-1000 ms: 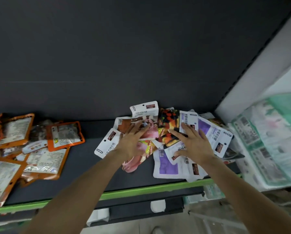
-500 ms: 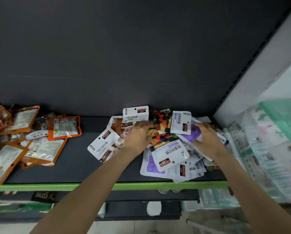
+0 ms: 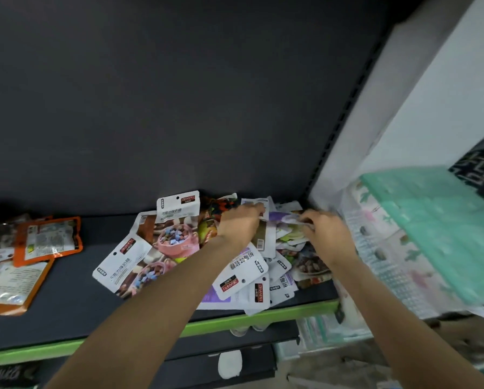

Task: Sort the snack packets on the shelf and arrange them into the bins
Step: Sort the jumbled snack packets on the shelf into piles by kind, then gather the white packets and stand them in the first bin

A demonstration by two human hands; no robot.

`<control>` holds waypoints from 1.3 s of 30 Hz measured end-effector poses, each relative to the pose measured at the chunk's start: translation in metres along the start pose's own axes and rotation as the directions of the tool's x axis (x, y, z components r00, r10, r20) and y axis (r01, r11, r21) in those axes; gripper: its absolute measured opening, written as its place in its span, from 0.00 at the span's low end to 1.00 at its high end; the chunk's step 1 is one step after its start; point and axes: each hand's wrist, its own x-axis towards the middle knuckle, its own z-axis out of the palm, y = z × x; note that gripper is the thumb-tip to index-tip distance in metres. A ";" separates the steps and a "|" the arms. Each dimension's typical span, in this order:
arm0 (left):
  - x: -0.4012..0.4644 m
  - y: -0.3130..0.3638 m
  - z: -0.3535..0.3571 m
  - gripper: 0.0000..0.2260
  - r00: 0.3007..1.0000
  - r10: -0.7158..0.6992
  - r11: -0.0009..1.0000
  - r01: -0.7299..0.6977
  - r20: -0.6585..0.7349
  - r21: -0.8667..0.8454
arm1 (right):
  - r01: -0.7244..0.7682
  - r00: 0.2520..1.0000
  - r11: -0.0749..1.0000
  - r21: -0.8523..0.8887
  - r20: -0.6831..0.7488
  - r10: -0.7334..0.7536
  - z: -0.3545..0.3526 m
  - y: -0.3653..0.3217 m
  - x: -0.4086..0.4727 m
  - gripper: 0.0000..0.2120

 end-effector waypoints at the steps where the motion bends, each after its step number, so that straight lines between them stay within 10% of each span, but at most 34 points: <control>1: 0.002 0.001 -0.005 0.12 0.999 -0.036 0.996 0.035 -0.010 -0.077 | 0.003 0.997 0.999 0.037 -0.072 0.000 -0.005 0.000 0.001 0.09; 8: 0.005 -0.008 -0.066 0.07 0.879 -0.347 0.838 0.135 -0.326 -0.529 | -0.008 0.983 0.964 0.264 -0.173 0.055 -0.021 -0.015 0.024 0.07; 23: -0.098 -0.093 -0.174 0.02 0.724 -0.517 0.795 0.208 -0.457 -0.569 | 0.236 0.971 0.897 0.375 -0.046 -0.236 -0.080 -0.138 0.059 0.08; 39: -0.359 -0.316 -0.268 0.06 0.501 -0.661 0.741 0.318 -0.559 -0.591 | 0.410 0.897 0.791 0.454 -0.043 -0.440 -0.057 -0.471 -0.017 0.04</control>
